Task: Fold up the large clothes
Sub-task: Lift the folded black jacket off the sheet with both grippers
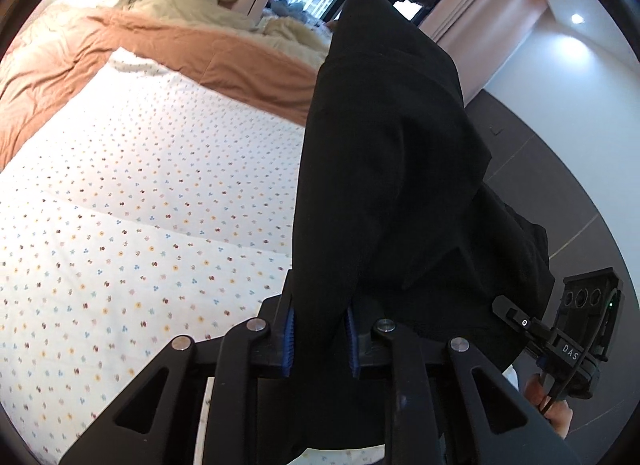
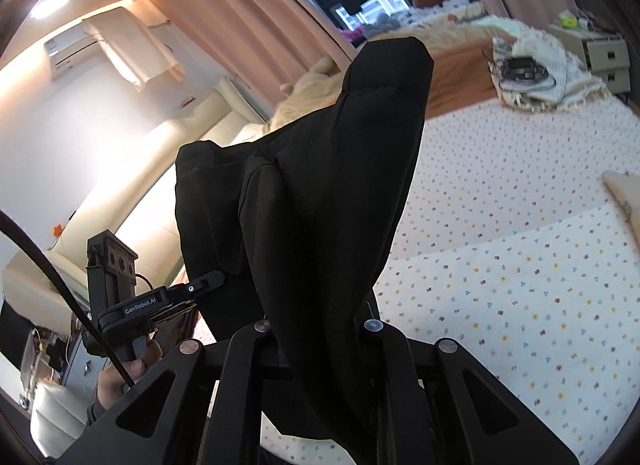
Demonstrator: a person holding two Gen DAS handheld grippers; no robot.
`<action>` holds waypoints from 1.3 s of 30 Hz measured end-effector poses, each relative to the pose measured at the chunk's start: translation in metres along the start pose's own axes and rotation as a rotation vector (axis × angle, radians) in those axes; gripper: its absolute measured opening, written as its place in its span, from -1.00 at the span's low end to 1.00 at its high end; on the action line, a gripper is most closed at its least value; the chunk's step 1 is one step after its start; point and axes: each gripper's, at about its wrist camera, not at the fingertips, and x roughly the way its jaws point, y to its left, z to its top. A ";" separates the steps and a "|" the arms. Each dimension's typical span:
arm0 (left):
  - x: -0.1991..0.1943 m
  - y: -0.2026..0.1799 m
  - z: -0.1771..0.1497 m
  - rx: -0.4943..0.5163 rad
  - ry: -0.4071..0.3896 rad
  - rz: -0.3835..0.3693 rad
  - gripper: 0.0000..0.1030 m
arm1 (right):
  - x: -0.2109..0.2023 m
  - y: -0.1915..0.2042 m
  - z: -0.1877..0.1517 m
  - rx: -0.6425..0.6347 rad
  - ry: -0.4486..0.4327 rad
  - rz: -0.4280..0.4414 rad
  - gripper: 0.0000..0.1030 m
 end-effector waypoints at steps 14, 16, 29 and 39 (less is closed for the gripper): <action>-0.085 -0.065 -0.046 0.075 -0.049 -0.127 -0.60 | -0.147 0.037 -0.043 -0.088 -0.100 -0.045 -0.82; -0.091 -0.073 -0.052 0.087 -0.048 -0.151 -0.60 | -0.163 0.040 -0.047 -0.098 -0.109 -0.059 -0.83; -0.100 -0.170 -0.077 0.182 -0.019 -0.300 -0.60 | -0.290 0.044 -0.068 -0.133 -0.183 -0.152 -0.83; -0.059 -0.254 -0.084 0.259 0.043 -0.380 -0.60 | -0.349 0.028 -0.069 -0.164 -0.211 -0.249 -0.83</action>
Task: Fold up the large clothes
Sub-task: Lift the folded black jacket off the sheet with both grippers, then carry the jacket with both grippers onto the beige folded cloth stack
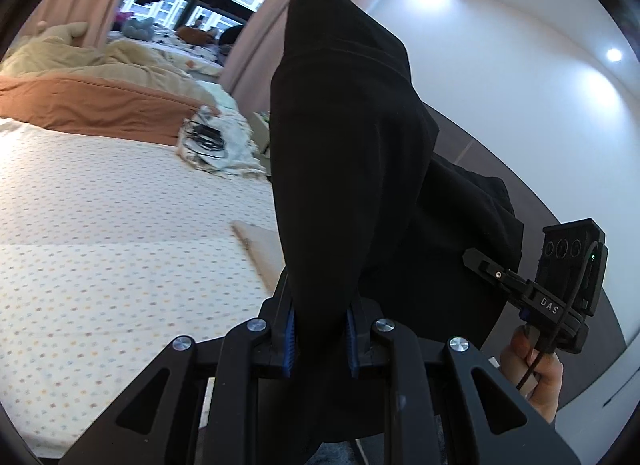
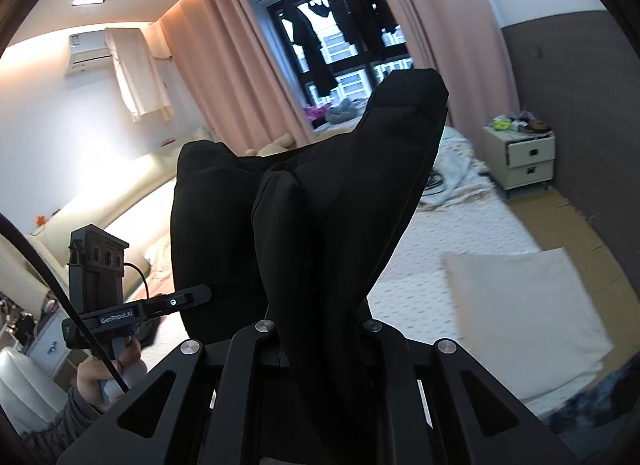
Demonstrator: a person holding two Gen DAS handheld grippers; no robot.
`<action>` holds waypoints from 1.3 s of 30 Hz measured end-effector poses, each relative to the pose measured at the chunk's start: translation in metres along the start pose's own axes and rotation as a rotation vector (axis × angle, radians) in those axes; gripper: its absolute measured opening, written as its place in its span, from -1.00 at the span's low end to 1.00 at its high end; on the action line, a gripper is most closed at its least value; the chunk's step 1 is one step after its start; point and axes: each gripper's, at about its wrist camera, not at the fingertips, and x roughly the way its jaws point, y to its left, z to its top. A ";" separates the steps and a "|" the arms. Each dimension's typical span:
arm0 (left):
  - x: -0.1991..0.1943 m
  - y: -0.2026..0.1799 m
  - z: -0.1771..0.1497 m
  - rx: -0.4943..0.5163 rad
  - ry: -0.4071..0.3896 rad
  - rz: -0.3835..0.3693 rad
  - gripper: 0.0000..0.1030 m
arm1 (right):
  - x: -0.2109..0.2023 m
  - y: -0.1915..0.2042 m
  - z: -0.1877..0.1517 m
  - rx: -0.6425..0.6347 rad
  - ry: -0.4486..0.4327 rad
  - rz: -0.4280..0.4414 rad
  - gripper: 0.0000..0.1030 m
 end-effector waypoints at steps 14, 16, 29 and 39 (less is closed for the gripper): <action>0.130 -0.058 0.014 0.014 0.151 -0.154 -0.60 | -0.038 -0.004 -0.003 0.007 -0.029 -0.192 -0.83; 0.147 -0.066 0.012 0.015 0.169 -0.167 -0.60 | -0.036 0.003 -0.005 0.008 -0.020 -0.215 -0.83; 0.246 -0.069 -0.009 -0.038 0.312 -0.218 -0.60 | -0.007 0.017 -0.003 0.068 0.041 -0.305 -0.83; 0.323 -0.024 -0.007 -0.104 0.396 -0.201 -0.60 | 0.065 0.016 0.019 0.133 0.110 -0.351 -0.83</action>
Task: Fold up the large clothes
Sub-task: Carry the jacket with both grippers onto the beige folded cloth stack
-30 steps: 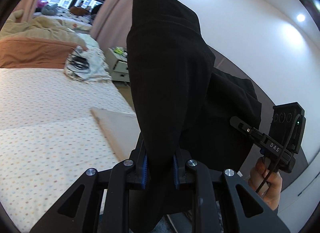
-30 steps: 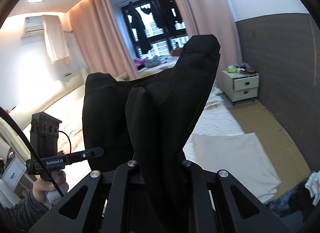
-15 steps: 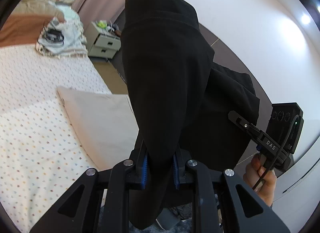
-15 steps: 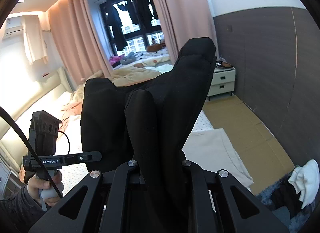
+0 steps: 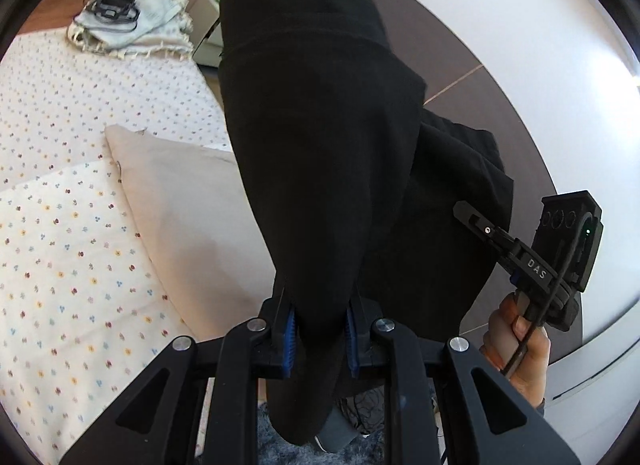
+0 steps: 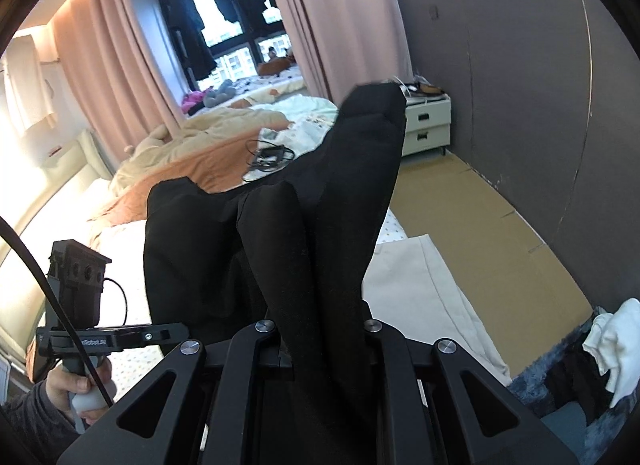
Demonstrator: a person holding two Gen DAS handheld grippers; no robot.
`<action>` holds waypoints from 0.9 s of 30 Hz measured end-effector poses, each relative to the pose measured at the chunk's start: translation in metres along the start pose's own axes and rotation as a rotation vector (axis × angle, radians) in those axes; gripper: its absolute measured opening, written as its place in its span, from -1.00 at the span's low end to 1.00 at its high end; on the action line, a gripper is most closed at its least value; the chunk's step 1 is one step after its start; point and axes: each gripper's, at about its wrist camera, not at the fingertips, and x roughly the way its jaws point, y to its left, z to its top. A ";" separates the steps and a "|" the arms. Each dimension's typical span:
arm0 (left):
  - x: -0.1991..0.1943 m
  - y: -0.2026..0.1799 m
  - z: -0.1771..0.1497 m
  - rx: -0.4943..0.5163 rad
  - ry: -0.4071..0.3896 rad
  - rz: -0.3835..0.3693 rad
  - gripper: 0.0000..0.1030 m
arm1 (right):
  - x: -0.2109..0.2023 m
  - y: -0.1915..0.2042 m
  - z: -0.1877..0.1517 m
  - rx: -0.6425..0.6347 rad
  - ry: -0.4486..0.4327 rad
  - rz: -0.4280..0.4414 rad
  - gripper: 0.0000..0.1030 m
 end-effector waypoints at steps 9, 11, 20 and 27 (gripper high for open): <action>0.046 0.052 0.031 -0.053 0.063 0.024 -0.60 | 0.047 0.004 0.008 0.023 0.087 -0.023 -0.83; 0.054 0.061 0.032 -0.061 0.072 0.034 -0.59 | 0.058 -0.001 0.007 0.041 0.111 -0.021 -0.83; 0.080 0.102 0.029 -0.146 0.096 0.049 -0.58 | 0.087 -0.033 -0.001 0.172 0.203 -0.023 -0.76; 0.087 0.109 0.028 -0.202 0.170 0.095 -0.02 | 0.084 -0.062 -0.008 0.327 0.289 -0.205 0.33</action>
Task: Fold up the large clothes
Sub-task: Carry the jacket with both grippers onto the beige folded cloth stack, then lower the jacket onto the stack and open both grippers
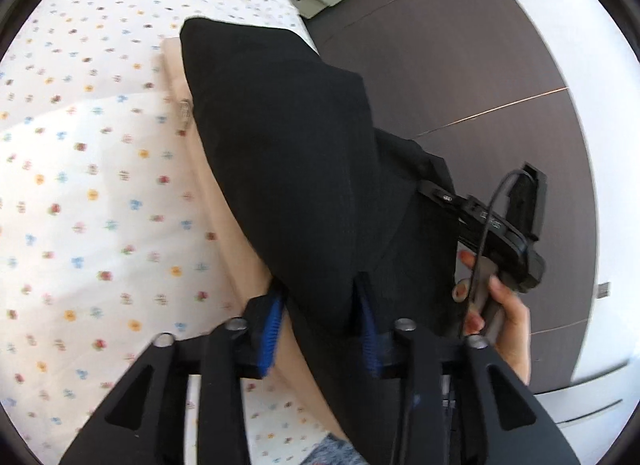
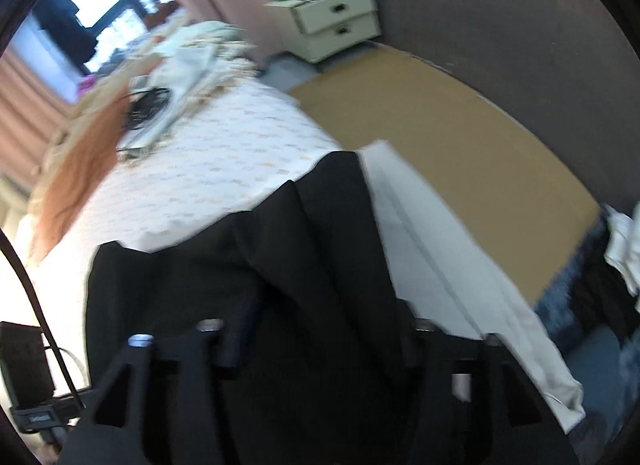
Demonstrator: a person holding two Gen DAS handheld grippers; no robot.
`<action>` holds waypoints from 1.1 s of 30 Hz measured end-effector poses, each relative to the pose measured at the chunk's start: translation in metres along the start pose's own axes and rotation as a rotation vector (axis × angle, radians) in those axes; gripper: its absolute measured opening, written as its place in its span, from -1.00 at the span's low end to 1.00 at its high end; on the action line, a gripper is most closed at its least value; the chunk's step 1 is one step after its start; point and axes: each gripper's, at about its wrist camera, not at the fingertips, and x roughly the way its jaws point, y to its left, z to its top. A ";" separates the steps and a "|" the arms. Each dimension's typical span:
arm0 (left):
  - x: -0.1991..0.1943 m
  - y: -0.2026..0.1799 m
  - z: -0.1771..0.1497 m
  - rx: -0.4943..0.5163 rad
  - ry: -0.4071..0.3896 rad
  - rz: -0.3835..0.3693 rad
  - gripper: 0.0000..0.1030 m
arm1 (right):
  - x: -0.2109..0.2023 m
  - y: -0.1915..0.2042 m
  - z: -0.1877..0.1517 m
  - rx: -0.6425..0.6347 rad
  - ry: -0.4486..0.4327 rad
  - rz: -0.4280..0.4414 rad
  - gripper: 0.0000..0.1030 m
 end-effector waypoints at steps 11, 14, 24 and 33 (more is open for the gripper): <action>-0.007 -0.016 0.010 0.059 -0.029 0.051 0.58 | -0.138 -0.044 -0.105 -0.001 -0.112 -0.055 0.59; -0.004 0.002 0.016 0.047 -0.035 0.048 0.58 | -0.162 -0.062 -0.145 0.044 -0.150 -0.052 0.62; 0.004 -0.005 -0.008 0.112 -0.026 0.067 0.32 | -0.148 -0.118 -0.221 0.361 -0.184 0.083 0.63; 0.012 -0.018 -0.005 0.137 -0.026 0.109 0.02 | -0.117 -0.137 -0.227 0.472 -0.151 0.236 -0.02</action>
